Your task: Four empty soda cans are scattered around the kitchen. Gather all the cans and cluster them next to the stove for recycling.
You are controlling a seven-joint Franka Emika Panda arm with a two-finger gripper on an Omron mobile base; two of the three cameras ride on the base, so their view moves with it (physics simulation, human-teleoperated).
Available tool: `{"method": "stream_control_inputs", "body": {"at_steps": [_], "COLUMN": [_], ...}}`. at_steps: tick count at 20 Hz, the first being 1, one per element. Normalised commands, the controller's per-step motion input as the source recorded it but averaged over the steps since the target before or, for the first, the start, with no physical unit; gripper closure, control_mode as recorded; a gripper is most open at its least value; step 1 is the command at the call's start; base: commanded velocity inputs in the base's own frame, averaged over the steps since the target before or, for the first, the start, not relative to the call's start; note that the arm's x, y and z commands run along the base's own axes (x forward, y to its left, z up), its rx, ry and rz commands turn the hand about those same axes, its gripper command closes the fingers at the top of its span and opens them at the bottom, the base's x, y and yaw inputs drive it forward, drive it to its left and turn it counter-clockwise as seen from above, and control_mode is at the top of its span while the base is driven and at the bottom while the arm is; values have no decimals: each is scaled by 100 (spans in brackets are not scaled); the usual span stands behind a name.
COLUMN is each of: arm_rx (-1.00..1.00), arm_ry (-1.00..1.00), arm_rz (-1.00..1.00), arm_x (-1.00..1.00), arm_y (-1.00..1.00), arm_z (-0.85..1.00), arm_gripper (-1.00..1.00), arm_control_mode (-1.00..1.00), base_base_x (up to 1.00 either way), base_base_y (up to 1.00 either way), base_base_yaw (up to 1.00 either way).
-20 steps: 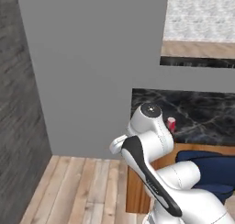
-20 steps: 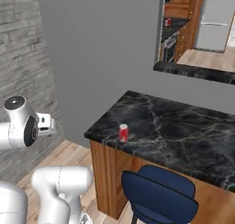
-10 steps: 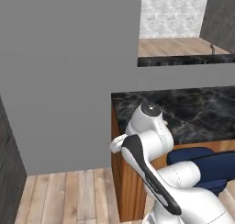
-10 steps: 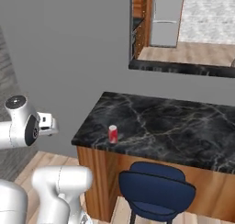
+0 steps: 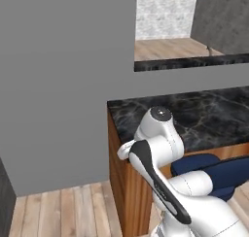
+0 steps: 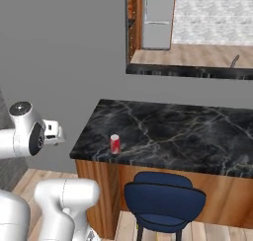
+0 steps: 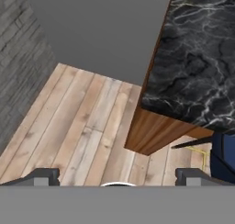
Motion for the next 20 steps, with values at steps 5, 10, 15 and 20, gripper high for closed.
{"method": "stream_control_inputs", "body": {"at_steps": [5, 10, 15, 20], "arm_rx": [0, 0, 0, 0], "arm_ry": [0, 0, 0, 0], "arm_rz": [0, 0, 0, 0], "arm_x": [0, 0, 0, 0], "arm_y": [0, 0, 0, 0], "arm_z": [0, 0, 0, 0], "arm_gripper": [-100, -100, -100, -100], "arm_control_mode": [100, 100, 100, 100], "base_base_x": [31, 32, 7, 0], "base_base_y": [17, 18, 8, 0], "base_base_yaw": [-24, -28, -9, 0]}}
